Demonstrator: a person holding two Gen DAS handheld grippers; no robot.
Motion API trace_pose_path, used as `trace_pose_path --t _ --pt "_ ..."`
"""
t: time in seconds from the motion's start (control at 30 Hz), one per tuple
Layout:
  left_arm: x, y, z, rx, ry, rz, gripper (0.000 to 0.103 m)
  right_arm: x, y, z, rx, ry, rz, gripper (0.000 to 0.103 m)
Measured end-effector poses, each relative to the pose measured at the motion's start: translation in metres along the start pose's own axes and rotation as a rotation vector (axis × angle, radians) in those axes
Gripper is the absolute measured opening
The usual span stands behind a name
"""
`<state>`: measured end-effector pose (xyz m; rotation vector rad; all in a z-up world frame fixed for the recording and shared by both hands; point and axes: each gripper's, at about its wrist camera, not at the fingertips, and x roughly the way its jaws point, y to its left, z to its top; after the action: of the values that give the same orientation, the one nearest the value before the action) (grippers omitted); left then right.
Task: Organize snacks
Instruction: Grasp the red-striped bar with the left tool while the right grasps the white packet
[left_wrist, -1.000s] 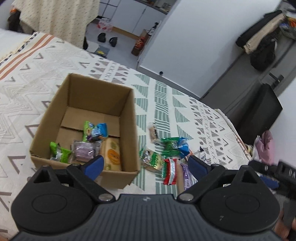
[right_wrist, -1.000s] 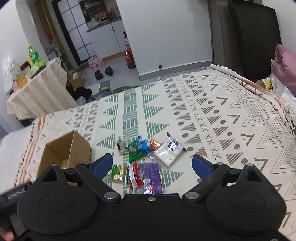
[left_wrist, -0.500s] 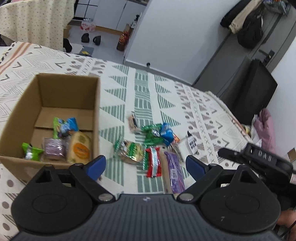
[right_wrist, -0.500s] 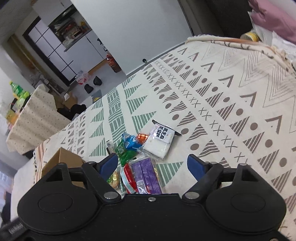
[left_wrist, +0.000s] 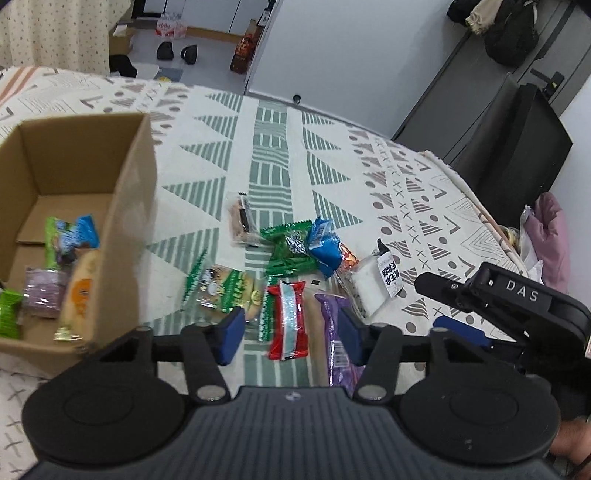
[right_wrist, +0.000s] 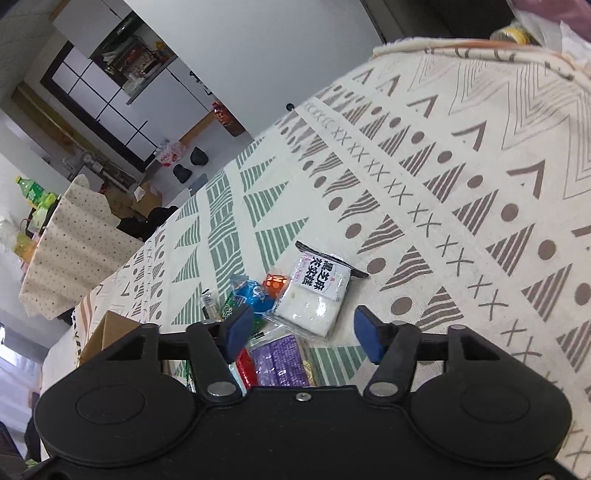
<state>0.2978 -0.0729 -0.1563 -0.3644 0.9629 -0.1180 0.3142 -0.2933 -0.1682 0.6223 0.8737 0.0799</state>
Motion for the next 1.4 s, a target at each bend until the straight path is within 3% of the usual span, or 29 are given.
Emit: trace_pose_path --t 0.23,0.73,0.83,1.0,1.1,1.23,1.4 --pt "0.031 -0.004 0.005 -0.025 0.036 0.026 0.039 0.023 -0.01 0.005 0.038 0.028 0.033 0.046" --pt "0.081 -0.003 0.01 -0.08 0.11 0.079 0.033 0.063 -0.014 0.006 0.028 0.057 0.03 0.048" --pt "0.084 -0.005 0.009 -0.067 0.11 0.092 0.032 0.069 -0.017 0.007 0.046 0.062 0.025 0.052" --pt "0.083 -0.005 0.008 -0.056 0.111 0.112 0.021 0.075 -0.015 0.01 0.061 0.048 0.028 0.062" --pt "0.08 -0.003 0.009 -0.066 0.109 0.109 0.019 0.078 -0.013 0.011 0.066 0.041 0.019 0.063" --pt "0.072 -0.002 0.01 -0.07 0.09 0.112 0.019 0.082 -0.012 0.011 0.055 0.032 0.001 0.063" --pt "0.056 -0.002 0.018 -0.089 0.064 0.106 0.019 0.081 -0.014 0.015 0.066 0.036 -0.019 0.049"
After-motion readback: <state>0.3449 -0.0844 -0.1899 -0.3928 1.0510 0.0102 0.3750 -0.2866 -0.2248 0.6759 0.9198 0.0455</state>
